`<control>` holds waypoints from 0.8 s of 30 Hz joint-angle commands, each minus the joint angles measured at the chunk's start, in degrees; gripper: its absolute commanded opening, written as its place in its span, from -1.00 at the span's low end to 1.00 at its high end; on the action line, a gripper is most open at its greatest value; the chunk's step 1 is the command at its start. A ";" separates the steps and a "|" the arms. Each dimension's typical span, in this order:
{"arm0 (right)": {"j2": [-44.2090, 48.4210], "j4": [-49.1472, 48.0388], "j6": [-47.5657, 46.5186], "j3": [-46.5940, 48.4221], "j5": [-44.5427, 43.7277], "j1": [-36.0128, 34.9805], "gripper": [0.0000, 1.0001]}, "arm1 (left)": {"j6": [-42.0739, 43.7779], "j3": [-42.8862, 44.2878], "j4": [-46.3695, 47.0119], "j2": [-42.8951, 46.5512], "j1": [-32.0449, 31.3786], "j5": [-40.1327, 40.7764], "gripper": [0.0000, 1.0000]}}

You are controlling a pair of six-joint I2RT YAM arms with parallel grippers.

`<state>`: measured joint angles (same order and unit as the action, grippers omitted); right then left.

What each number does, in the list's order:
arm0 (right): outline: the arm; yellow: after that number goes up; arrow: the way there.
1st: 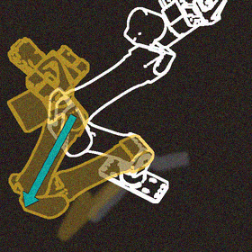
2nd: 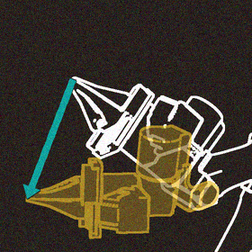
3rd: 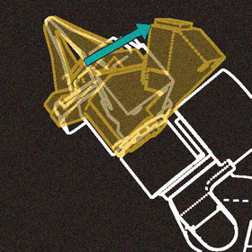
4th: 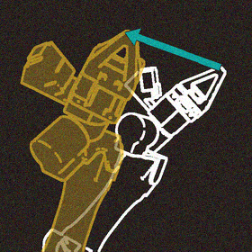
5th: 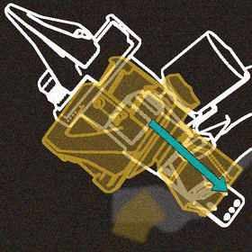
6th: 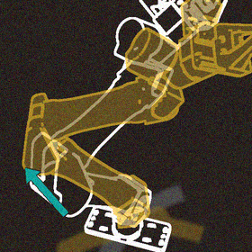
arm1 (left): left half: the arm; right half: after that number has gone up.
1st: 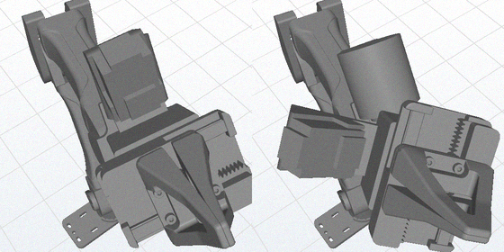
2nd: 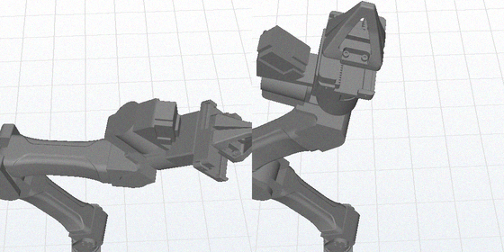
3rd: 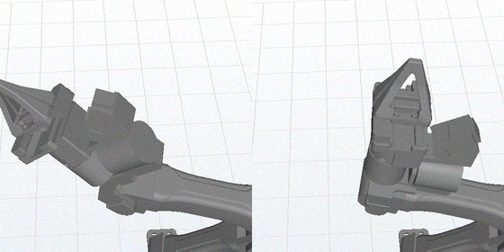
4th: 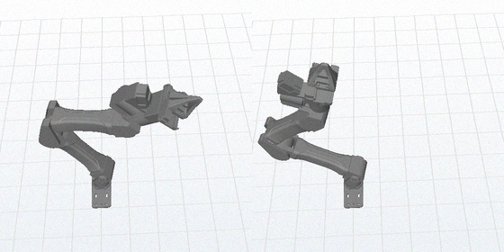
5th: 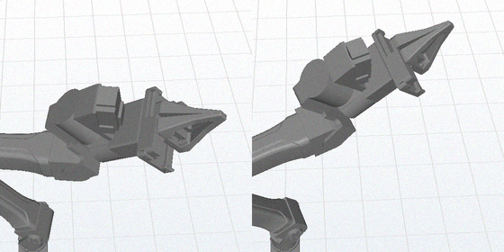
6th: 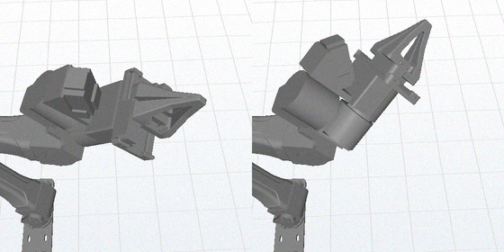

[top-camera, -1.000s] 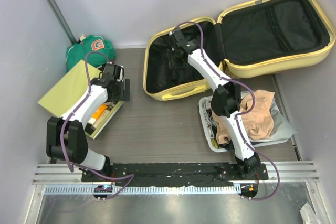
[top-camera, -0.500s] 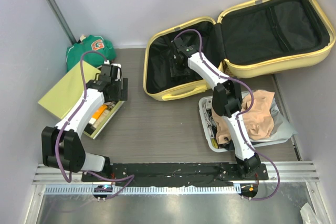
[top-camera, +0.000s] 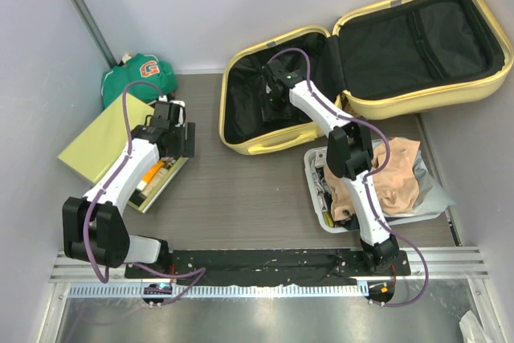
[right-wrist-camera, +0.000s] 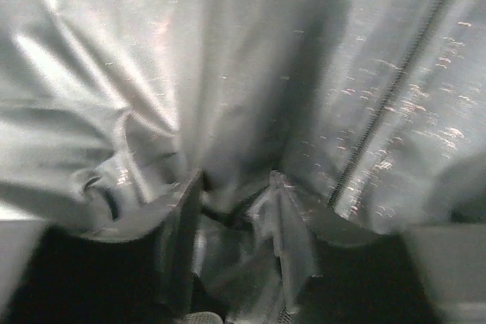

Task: Open, take out, and arrange the luggage
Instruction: Adjust the personal item in the luggage, then close the drawer in the storage box.

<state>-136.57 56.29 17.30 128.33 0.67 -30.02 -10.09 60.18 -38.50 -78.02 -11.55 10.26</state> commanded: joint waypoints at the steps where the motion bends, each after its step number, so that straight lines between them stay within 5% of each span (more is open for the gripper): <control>1: -2.38 4.09 -2.62 2.09 8.20 0.58 -0.19 | 0.24 0.55 -0.61 2.43 0.21 0.63 0.55; 7: 1.13 1.46 -1.75 1.75 8.83 1.89 -0.97 | 0.59 0.02 -0.44 2.70 0.21 1.34 0.55; 17: 13.69 -12.25 9.05 -3.43 8.30 6.02 -0.98 | 0.16 0.90 0.80 1.82 0.21 1.78 0.55; 24: 13.88 -15.42 11.00 -3.44 10.41 7.52 -0.98 | 0.24 0.81 1.41 1.47 0.21 1.87 0.55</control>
<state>-127.00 46.54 25.74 123.72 10.24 -23.18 -10.02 60.16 -38.98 -76.86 -11.53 11.00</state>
